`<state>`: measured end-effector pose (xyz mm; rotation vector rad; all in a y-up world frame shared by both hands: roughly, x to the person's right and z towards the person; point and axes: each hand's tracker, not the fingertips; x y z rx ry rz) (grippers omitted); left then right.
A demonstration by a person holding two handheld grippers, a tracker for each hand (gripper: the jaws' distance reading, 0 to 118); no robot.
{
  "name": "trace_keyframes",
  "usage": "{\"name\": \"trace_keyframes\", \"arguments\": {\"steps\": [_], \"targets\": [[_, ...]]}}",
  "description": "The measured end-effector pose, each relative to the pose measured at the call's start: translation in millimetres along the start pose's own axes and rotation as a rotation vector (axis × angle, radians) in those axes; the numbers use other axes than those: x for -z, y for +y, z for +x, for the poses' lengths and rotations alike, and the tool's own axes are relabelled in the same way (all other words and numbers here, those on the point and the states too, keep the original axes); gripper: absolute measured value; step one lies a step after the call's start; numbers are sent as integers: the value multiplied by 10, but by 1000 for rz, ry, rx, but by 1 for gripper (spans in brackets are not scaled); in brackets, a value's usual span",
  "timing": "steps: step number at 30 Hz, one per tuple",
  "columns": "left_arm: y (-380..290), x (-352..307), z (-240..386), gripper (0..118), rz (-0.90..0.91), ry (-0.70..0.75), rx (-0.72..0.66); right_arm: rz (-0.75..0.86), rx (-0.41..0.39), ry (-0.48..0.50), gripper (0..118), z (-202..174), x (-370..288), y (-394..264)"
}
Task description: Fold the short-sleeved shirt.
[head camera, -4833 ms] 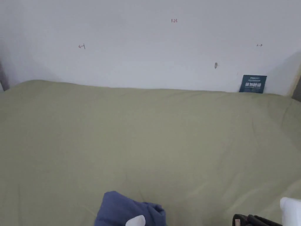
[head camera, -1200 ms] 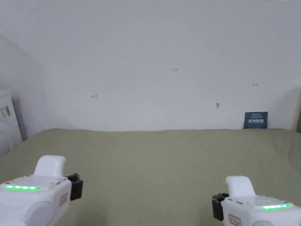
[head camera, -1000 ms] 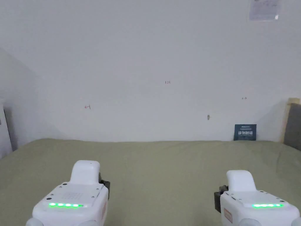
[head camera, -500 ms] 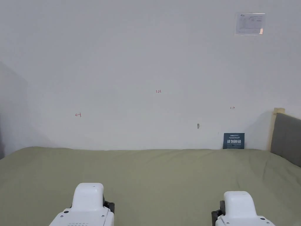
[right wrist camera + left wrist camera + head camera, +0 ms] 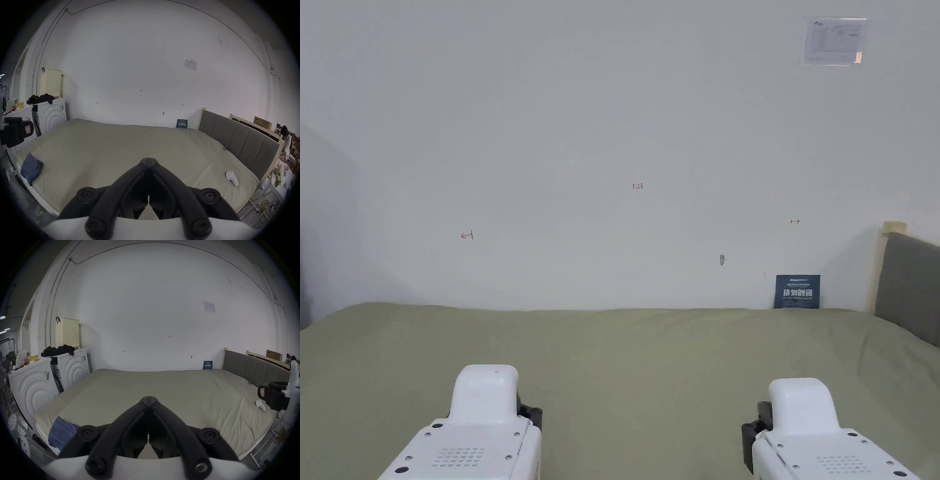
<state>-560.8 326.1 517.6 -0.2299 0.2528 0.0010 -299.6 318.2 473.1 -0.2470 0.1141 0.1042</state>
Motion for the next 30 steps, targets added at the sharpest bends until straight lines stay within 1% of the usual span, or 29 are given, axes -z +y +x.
{"name": "trace_keyframes", "arguments": {"steps": [1, 4, 6, 7, 8, 9, 12, 16, 19, 20, 21, 22, 23, 24, 25, 26, 27, 28, 30], "targets": [[13, -3, 4, 0, 1, -3, -4, -9, 9, 25, 2, 8, -5, 32], [32, -15, -8, 0, 6, 1, -4, -29, 81, 95, 3, 46, -41, 124], [71, -36, -21, 0, -3, -4, -12, 1, 147, 118, 8, 81, -71, 170], [81, -40, -17, 0, -2, 1, -11, -1, 159, 116, 12, 108, -62, 188], [92, -51, -13, 0, 0, 8, -8, -13, 156, 108, 15, 112, -62, 225], [104, -62, -14, 0, 2, 8, -5, -25, 160, 104, 15, 115, -65, 262], [148, -103, -43, 0, 10, 23, -8, 10, 135, 65, 15, 125, -90, 307], [217, -139, -63, 0, 26, 33, -4, 19, 137, 37, 15, 163, -99, 333], [268, -171, -85, 0, 36, 22, -12, 30, 118, -5, 15, 169, -66, 324], [279, -175, -79, 0, 36, 22, -11, 37, 118, -16, 18, 176, -64, 322], [284, -172, -71, 0, 35, 24, -9, 44, 121, -23, 34, 185, -68, 321], [290, -171, -68, 7, 26, 39, 3, 57, 131, -20, 59, 207, -78, 318], [281, -156, -59, 22, 28, 67, 19, 71, 141, -10, 90, 229, -81, 314], [267, -135, -55, 60, 28, 75, 24, 75, 147, -10, 118, 246, -82, 315], [254, -100, -60, 84, 15, 71, 23, 83, 147, -9, 117, 252, -90, 313], [235, -77, -84, 99, 4, 70, 11, 174, 126, -23, 118, 250, -187, 263], [216, -63, -96, 103, -5, 66, -4, 188, 139, -32, 118, 194, -214, 216], [196, -65, -97, 103, 1, 67, -13, 193, 115, -49, 118, 171, -253, 184], [166, -55, -85, 103, 4, 82, -7, 232, 78, -32, 118, 144, -317, 119]]}}
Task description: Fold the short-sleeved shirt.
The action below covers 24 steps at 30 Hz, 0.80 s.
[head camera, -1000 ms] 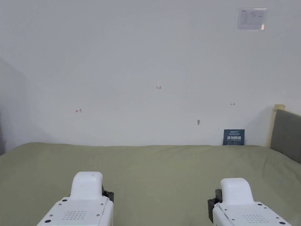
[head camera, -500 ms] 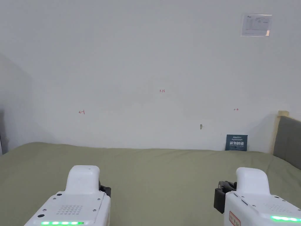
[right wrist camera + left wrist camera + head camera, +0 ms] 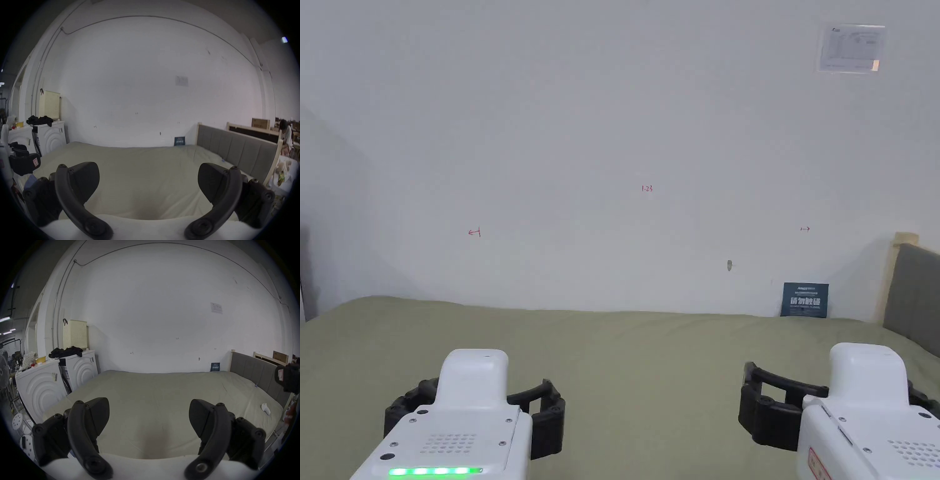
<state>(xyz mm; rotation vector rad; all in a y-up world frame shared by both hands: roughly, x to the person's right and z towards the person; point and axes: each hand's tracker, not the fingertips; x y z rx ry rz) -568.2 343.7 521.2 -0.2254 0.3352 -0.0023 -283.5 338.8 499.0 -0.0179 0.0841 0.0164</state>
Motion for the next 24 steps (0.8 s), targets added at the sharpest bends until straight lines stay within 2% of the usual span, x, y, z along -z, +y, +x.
{"name": "trace_keyframes", "arguments": {"steps": [1, 5, 10, 12, 14, 16, 18, 21, 22, 24], "targets": [[-2, -4, 8, 103, 5, 12, 7, 1, -7, -7, 118, 16, 107, 206], [42, -12, -1, 103, 8, -7, -10, 26, -42, 3, 118, -46, 93, 202], [62, -17, 9, 103, 21, -6, -7, -74, 50, 62, 118, -59, 135, 202], [72, -28, 12, 103, 20, -7, -7, -88, 62, 37, 118, -73, 162, 184], [78, -30, 8, 103, 20, -12, -10, -129, 43, -57, 118, -120, 193, 189], [82, -44, 8, 103, 19, -10, -11, -164, 23, -108, 118, -135, 242, 188], [81, -45, 5, 103, 17, -11, -8, -165, 26, -82, 118, -128, 273, 179], [67, -39, -6, 103, 10, -12, -11, -263, 29, 30, 118, -102, 295, 207], [65, -38, -5, 103, 7, -11, -12, -244, 40, 66, 118, -94, 288, 202], [60, -41, -5, 103, 7, -10, -12, -236, 46, 36, 118, -107, 297, 193]]}}
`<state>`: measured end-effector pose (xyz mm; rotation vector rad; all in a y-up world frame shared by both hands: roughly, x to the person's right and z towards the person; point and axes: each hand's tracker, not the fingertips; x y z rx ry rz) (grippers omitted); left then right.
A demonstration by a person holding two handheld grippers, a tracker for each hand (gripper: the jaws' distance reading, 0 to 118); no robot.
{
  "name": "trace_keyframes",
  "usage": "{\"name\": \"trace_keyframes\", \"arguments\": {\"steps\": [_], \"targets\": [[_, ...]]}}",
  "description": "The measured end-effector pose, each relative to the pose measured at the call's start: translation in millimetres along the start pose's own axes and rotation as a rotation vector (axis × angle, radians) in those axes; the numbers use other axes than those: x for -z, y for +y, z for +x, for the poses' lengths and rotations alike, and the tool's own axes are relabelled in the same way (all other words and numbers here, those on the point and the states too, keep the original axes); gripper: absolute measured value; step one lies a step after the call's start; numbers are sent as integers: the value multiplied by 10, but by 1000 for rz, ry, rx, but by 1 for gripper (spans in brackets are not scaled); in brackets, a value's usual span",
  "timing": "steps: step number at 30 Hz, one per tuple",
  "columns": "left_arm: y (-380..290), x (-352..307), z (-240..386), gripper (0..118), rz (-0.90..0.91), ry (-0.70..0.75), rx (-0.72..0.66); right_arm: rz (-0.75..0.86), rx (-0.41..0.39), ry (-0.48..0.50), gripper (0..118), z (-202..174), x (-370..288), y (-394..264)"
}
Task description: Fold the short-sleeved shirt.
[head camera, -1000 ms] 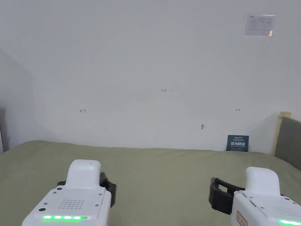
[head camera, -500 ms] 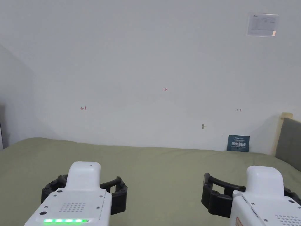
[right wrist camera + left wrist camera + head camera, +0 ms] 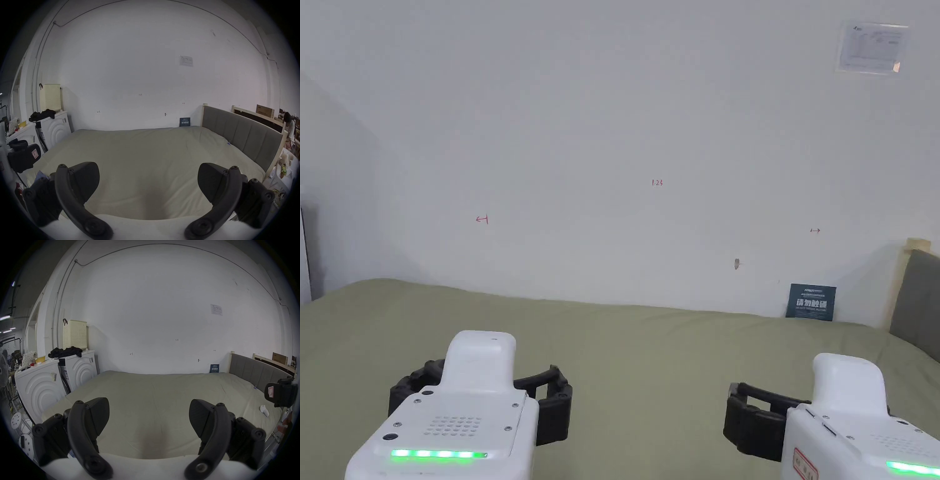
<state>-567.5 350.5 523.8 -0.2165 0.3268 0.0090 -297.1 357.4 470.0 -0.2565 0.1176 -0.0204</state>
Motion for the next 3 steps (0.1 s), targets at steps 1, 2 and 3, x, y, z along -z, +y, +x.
{"name": "trace_keyframes", "arguments": {"steps": [1, 2, 3], "targets": [[1, -1, 1, 103, -1, -1, 1, 11, 5, -9, 118, 0, -5, -5], [3, -3, 2, 103, -3, -3, 0, 24, 8, -16, 118, -1, -15, -16], [4, -5, 2, 103, -3, -5, -1, 39, 8, -20, 118, -6, -33, -27]]}}
